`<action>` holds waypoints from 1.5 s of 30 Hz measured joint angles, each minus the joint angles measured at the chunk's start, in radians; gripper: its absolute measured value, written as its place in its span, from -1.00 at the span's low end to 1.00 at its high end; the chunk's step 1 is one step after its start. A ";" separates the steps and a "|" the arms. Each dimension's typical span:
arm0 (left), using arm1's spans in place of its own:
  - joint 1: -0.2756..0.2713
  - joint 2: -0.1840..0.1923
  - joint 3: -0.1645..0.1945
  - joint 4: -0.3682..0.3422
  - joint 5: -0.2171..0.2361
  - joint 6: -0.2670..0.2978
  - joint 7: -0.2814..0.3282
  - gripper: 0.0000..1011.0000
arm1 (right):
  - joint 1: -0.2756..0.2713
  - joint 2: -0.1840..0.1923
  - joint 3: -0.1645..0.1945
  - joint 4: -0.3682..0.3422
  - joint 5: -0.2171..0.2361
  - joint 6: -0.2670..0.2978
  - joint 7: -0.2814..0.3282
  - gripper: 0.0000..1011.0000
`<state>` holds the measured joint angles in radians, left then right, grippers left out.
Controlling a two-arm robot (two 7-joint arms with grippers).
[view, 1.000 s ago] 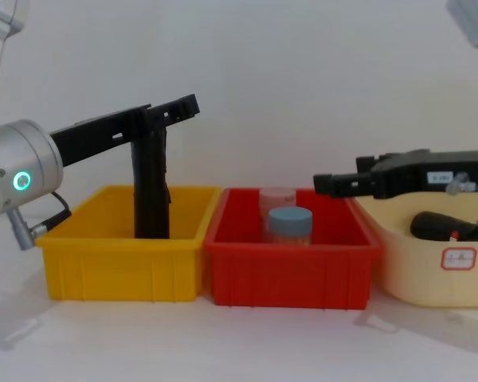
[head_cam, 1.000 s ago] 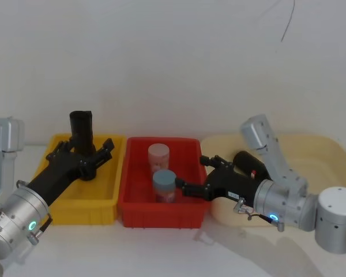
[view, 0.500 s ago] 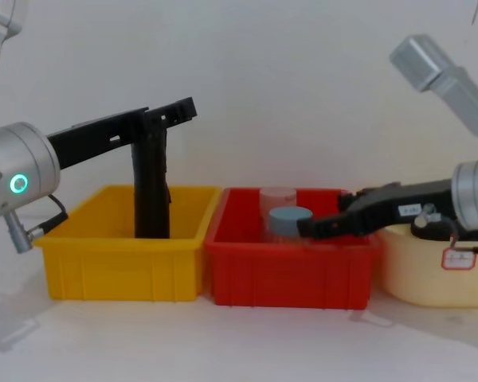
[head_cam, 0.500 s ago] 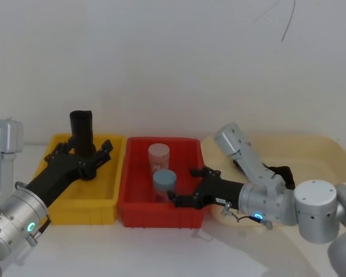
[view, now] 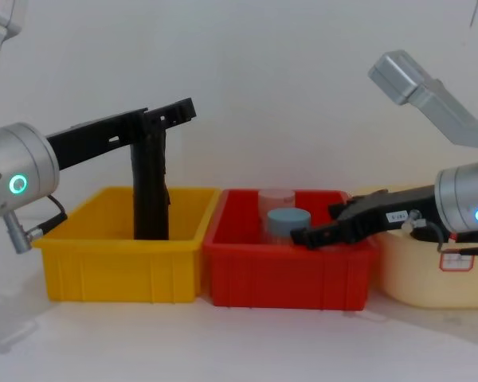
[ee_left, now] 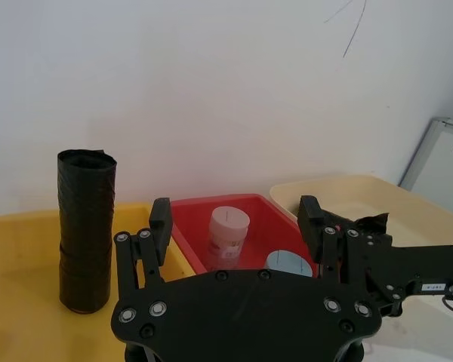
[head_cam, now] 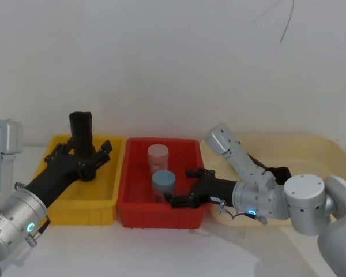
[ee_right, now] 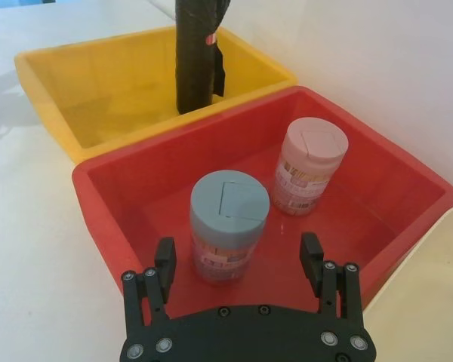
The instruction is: Pick up the garbage bag with the one hand and transfer it to the other hand.
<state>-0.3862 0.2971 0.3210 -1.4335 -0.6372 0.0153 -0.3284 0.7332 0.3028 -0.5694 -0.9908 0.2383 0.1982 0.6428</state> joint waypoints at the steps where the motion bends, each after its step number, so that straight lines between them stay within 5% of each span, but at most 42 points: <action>1: 0.000 0.000 0.000 0.000 0.000 0.000 0.000 0.98 | 0.002 -0.001 -0.001 0.003 -0.001 -0.001 0.000 0.98; 21: 0.001 0.000 0.000 0.000 0.000 0.000 0.000 0.98 | 0.021 -0.004 -0.011 0.006 -0.005 -0.003 -0.004 0.98; 45: 0.001 0.000 0.000 0.000 0.000 0.000 0.000 0.98 | 0.020 0.036 -0.016 -0.098 0.021 0.026 0.006 0.98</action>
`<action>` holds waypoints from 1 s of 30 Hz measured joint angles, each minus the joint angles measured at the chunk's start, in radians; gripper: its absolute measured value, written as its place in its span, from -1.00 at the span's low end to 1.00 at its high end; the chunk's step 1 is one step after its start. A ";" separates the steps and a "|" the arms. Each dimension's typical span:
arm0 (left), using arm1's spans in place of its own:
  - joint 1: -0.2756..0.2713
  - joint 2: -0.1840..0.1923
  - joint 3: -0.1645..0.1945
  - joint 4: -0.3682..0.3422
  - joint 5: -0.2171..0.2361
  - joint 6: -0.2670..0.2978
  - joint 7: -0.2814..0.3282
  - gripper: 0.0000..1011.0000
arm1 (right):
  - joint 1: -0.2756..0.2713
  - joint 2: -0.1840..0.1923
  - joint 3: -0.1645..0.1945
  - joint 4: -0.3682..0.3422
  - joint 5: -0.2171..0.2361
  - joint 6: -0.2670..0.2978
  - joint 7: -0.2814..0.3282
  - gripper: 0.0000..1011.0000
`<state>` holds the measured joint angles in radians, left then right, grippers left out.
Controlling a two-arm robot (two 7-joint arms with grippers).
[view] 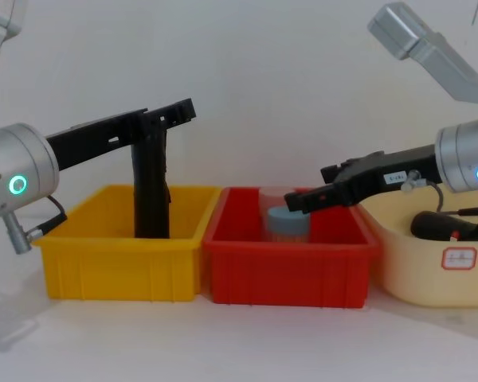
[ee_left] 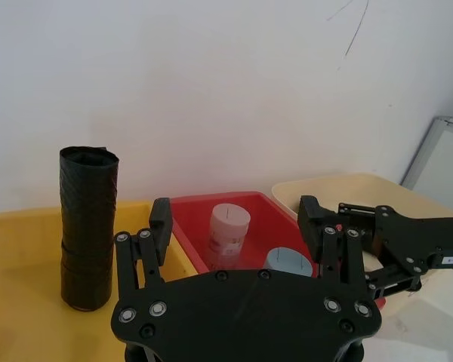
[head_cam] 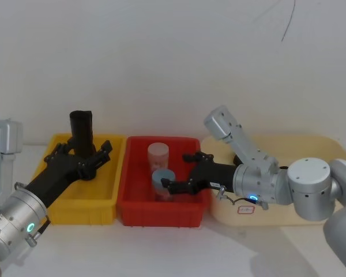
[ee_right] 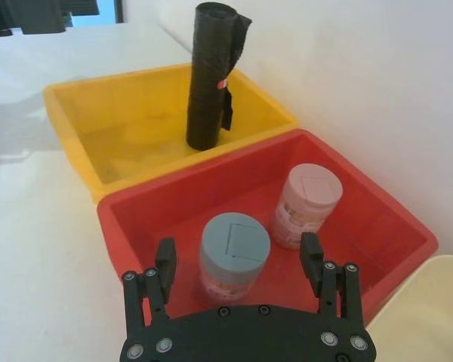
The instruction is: Pick up the garbage bag with the one hand and transfer it to the other hand.
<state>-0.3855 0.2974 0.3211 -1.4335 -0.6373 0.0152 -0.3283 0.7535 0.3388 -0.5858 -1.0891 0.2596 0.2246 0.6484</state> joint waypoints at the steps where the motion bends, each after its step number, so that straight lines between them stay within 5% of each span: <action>1: 0.000 0.000 0.000 0.000 0.000 0.000 0.000 0.98 | 0.002 0.000 -0.002 0.001 0.000 0.000 0.002 0.98; 30: 0.000 0.000 0.000 0.000 0.000 0.000 0.000 0.98 | 0.095 -0.064 -0.048 0.212 -0.010 -0.051 0.062 0.98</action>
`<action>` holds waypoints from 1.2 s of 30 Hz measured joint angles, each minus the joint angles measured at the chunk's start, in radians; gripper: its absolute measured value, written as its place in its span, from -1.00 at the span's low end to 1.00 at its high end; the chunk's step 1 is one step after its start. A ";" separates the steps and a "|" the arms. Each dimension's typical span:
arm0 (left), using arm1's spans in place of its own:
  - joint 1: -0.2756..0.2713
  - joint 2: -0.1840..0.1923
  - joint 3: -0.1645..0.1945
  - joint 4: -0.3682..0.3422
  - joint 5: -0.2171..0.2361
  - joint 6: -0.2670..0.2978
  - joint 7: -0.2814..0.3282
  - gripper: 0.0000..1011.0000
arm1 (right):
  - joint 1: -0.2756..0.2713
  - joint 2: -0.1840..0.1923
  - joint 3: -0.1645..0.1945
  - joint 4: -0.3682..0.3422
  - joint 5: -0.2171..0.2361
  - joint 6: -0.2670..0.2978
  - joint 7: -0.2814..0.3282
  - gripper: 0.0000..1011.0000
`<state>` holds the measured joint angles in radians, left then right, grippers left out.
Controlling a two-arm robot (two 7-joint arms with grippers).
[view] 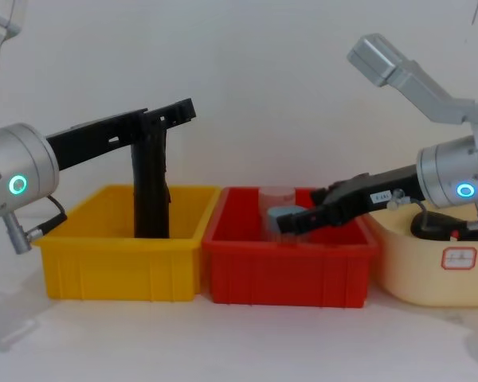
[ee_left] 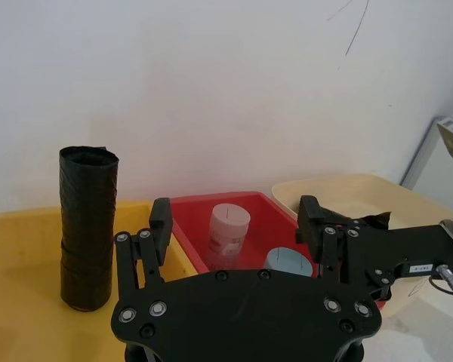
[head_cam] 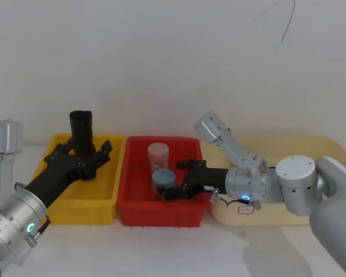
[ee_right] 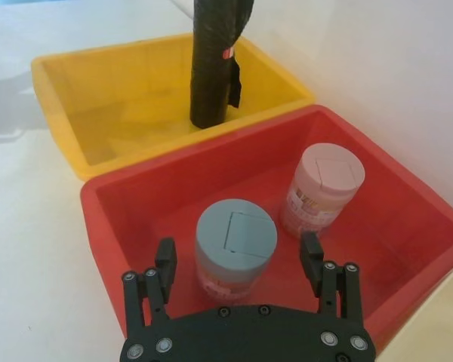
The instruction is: Pick up the garbage bag with the one hand and transfer it to the other hand.
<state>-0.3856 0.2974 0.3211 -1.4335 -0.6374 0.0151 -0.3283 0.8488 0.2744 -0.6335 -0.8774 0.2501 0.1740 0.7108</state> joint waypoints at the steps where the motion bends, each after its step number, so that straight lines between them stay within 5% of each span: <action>1: 0.000 0.000 0.000 0.000 0.000 0.000 0.000 0.98 | 0.003 -0.002 0.000 0.009 -0.001 -0.003 0.002 0.98; 19: 0.000 0.000 0.000 0.000 0.000 0.000 0.000 0.98 | 0.045 -0.045 -0.001 0.117 -0.015 -0.036 0.030 0.95; 31: 0.000 0.000 0.000 0.000 0.000 0.000 0.000 0.98 | 0.073 -0.076 0.007 0.186 -0.025 -0.066 0.031 0.31; 36: 0.000 0.000 0.000 0.000 0.000 0.000 0.000 0.98 | 0.074 -0.079 0.012 0.190 -0.027 -0.069 0.031 0.31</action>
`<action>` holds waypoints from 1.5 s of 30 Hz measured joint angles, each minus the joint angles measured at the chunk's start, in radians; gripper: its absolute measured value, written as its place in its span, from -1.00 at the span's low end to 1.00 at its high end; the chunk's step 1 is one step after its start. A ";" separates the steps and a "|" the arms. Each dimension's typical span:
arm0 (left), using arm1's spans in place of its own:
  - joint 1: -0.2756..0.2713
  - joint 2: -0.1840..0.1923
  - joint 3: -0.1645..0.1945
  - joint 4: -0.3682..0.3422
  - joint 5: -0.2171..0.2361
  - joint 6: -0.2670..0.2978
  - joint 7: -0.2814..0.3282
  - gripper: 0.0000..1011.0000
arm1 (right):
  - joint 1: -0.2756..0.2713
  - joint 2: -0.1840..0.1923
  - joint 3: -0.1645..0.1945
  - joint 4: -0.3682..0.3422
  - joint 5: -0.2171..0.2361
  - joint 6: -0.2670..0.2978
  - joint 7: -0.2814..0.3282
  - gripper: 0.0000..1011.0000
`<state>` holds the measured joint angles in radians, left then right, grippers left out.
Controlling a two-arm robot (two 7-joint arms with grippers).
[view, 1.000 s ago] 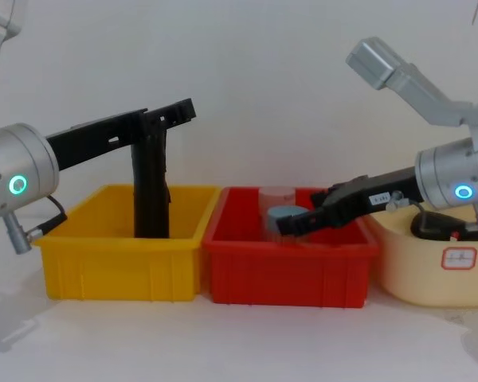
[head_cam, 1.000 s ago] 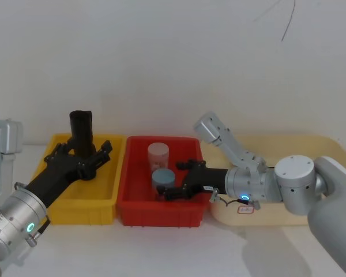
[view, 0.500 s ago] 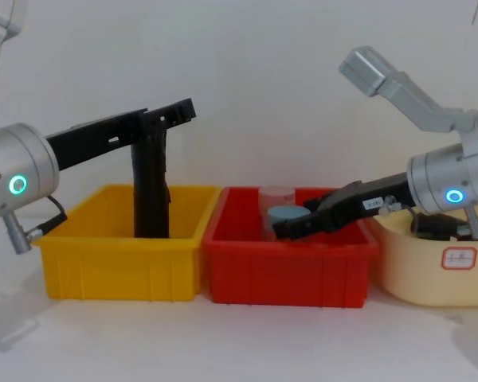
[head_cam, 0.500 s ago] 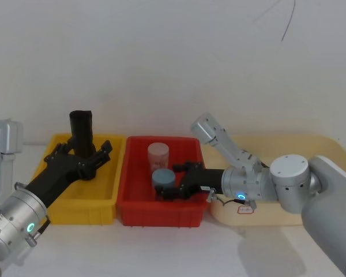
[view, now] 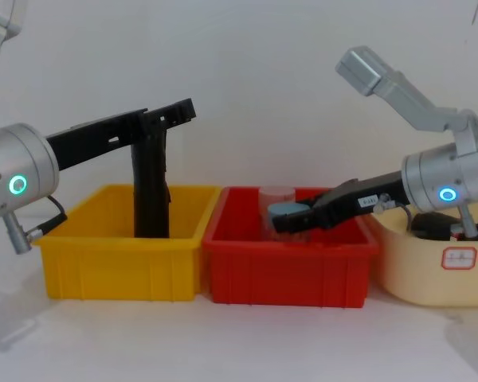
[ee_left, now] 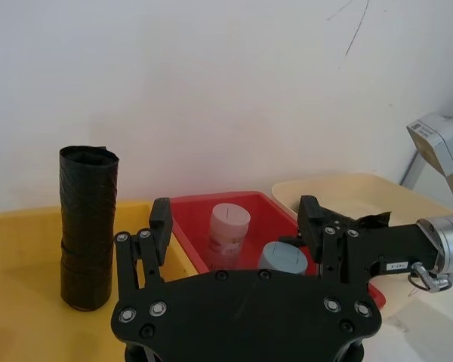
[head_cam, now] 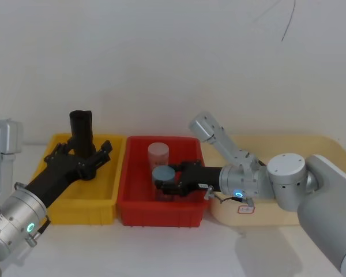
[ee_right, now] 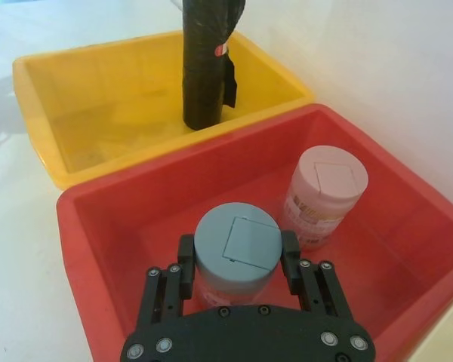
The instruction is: Pick up the garbage bag with the one hand and transfer it to the other hand.
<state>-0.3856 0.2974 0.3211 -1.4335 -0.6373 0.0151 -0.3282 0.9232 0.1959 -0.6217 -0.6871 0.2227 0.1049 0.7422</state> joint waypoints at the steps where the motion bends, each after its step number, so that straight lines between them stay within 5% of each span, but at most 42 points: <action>1: 0.000 0.000 0.000 0.000 0.000 0.000 0.000 0.98 | 0.000 0.000 0.001 -0.001 0.000 0.000 0.000 0.31; 9: 0.000 0.000 0.000 0.000 0.000 0.000 0.000 0.98 | -0.018 0.020 0.024 -0.068 0.005 0.001 -0.013 0.31; 19: 0.000 0.000 0.000 0.000 0.000 0.000 0.000 0.98 | -0.081 0.098 0.086 -0.263 0.034 0.023 -0.071 0.31; 33: 0.000 0.000 0.000 0.000 0.000 0.000 0.000 0.98 | -0.252 0.258 0.211 -0.558 0.078 0.113 -0.203 0.31; 45: 0.000 0.000 0.000 0.000 0.000 0.000 0.000 0.98 | -0.388 0.322 0.275 -0.656 0.104 0.181 -0.274 0.31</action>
<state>-0.3856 0.2974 0.3211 -1.4336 -0.6373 0.0151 -0.3282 0.5355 0.5177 -0.3467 -1.3432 0.3266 0.2861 0.4677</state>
